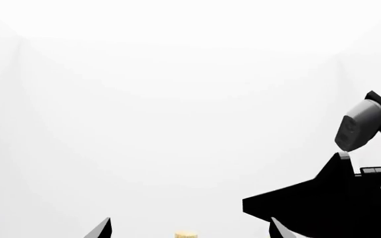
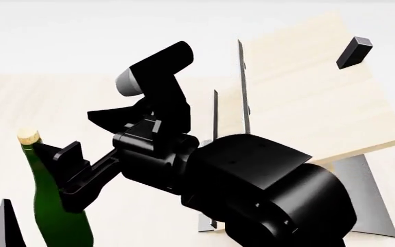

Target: Put the wine bottle on the wine rack.

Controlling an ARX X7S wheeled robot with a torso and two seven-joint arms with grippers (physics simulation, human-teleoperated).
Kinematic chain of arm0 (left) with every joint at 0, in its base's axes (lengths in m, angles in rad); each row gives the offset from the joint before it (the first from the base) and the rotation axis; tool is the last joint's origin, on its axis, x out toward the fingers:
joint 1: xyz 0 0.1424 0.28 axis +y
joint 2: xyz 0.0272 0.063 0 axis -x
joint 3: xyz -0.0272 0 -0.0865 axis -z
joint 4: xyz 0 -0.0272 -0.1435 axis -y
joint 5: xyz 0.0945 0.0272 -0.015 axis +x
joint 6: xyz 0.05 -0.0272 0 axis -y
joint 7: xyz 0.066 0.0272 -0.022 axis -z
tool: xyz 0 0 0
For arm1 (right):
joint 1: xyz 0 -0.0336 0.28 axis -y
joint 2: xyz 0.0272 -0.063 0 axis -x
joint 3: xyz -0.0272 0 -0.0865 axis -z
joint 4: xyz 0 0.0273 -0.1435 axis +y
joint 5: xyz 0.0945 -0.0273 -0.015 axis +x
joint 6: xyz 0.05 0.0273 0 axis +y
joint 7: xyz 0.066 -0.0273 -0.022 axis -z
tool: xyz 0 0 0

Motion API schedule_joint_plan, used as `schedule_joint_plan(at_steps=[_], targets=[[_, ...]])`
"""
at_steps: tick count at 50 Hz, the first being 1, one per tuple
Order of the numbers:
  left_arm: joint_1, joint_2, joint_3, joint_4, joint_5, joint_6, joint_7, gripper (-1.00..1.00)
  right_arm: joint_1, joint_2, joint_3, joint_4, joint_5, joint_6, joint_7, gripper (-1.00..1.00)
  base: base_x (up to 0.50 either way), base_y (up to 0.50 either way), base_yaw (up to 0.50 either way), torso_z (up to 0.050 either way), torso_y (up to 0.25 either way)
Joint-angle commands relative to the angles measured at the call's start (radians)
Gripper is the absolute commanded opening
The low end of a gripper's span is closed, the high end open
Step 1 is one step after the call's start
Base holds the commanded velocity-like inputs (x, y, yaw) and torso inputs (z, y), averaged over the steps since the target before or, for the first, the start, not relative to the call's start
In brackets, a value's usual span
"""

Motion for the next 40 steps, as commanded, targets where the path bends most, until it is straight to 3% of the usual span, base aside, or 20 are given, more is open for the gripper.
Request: schedule_joint_plan(at_steps=[1, 40], targets=[[-0.001, -0.002, 0.002, -0.003, 0.0, 0.002, -0.002, 1.0, -0.004, -0.023, -0.027, 0.024, 0.002, -0.015, -0.008, 1.0, 0.0, 0.0, 0.0, 0.0, 0.0], [-0.006, -0.009, 0.011, -0.009, -0.003, 0.006, -0.01, 1.0, 0.016, -0.116, -0.151, 0.272, -0.085, -0.198, -0.07, 1.0, 0.0, 0.0, 0.0, 0.0, 0.0]])
